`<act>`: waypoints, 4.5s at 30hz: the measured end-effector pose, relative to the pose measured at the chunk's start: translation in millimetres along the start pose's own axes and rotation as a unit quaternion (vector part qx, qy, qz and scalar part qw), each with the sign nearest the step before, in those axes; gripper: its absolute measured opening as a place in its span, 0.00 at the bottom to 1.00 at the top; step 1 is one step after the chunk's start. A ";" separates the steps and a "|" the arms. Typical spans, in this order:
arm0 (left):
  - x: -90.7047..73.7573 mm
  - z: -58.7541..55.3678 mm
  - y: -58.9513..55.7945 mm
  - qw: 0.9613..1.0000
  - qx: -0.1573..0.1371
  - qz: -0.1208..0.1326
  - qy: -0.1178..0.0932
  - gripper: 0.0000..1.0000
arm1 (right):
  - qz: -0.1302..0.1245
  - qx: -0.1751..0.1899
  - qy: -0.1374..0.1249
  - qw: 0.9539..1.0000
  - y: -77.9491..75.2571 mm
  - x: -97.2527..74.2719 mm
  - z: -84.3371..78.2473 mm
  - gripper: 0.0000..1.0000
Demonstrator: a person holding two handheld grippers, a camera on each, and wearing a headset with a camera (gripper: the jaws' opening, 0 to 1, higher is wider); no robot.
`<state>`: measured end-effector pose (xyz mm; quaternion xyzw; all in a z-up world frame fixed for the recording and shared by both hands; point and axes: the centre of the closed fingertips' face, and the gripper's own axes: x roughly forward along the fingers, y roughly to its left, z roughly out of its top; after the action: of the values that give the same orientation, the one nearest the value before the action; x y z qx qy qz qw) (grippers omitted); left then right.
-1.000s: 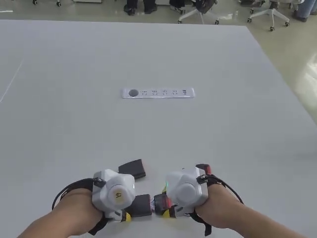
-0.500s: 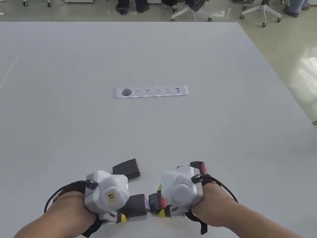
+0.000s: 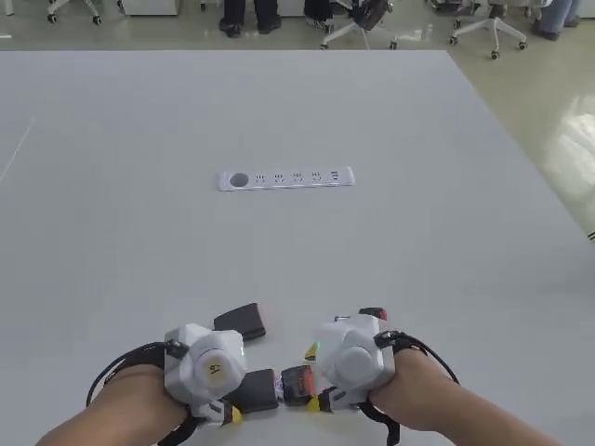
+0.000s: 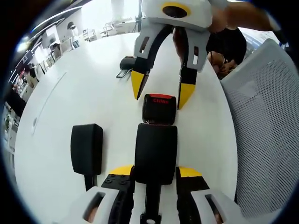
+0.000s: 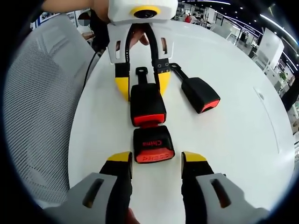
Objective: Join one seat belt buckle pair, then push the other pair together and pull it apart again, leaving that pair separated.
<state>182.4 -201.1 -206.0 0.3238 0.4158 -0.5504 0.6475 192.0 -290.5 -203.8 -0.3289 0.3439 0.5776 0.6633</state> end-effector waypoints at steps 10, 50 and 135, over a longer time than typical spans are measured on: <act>-22.7 17.6 3.4 0.999 -0.005 0.009 -0.034 0.40 | -0.003 -0.009 -0.005 1.000 -1.1 -12.9 3.5 0.41; -10.8 22.0 95.5 0.999 0.003 0.042 -0.017 0.46 | -0.058 0.036 0.048 0.996 -97.2 -64.1 -96.0 0.39; 4.0 10.4 95.4 1.000 0.015 0.019 0.011 0.33 | 0.009 0.009 -0.003 1.000 -87.5 10.3 -2.6 0.33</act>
<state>278.2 -194.4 -208.6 0.3475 0.4086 -0.5402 0.6484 279.6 -297.3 -210.4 -0.3177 0.3499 0.5817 0.6620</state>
